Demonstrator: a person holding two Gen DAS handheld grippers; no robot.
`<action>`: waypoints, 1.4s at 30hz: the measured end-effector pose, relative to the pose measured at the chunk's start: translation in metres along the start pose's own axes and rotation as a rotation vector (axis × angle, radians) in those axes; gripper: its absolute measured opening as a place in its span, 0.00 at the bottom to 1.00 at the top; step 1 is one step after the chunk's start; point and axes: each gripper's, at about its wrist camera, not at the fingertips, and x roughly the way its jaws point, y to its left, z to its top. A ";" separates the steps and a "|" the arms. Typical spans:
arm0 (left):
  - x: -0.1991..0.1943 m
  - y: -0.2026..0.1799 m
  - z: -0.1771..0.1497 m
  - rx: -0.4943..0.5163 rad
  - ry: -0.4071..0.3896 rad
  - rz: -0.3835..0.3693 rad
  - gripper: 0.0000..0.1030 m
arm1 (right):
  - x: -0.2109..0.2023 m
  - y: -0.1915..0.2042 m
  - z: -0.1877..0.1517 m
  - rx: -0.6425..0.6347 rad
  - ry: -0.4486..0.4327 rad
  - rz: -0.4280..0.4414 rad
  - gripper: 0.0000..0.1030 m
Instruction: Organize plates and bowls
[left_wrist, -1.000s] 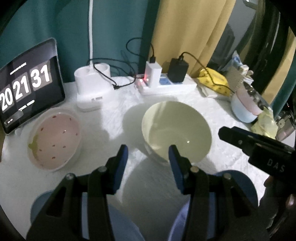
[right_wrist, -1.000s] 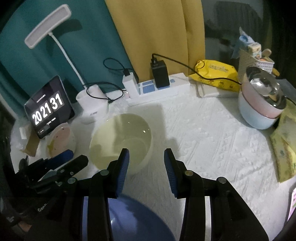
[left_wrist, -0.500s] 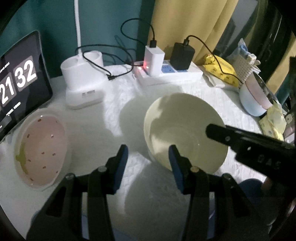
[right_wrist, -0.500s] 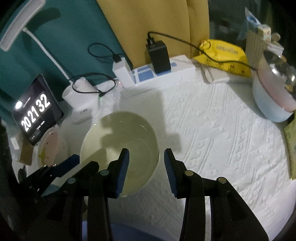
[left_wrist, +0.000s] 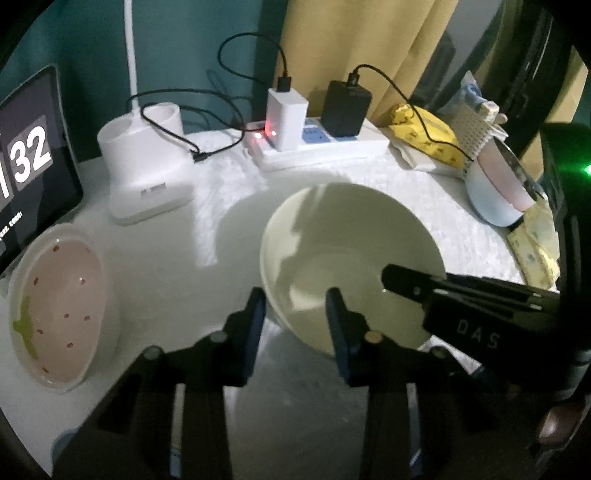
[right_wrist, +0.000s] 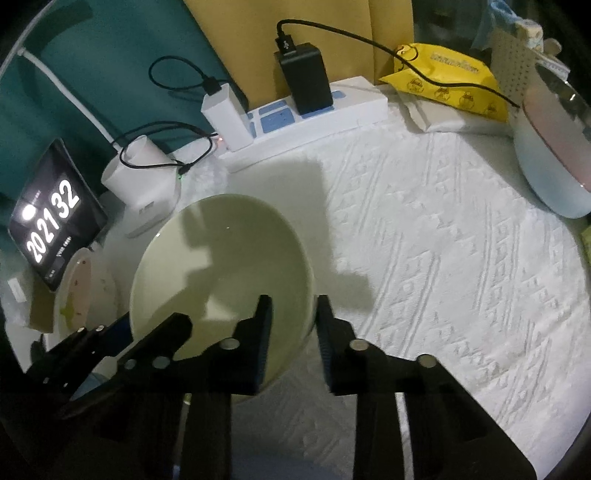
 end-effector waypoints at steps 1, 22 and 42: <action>0.000 0.000 0.000 -0.002 -0.002 -0.001 0.33 | 0.000 0.000 0.000 -0.004 -0.004 -0.001 0.22; -0.039 -0.006 -0.003 0.020 -0.153 0.046 0.27 | -0.038 0.017 -0.007 -0.083 -0.154 -0.017 0.20; -0.102 -0.018 -0.019 0.037 -0.279 0.042 0.27 | -0.102 0.029 -0.029 -0.107 -0.258 0.018 0.20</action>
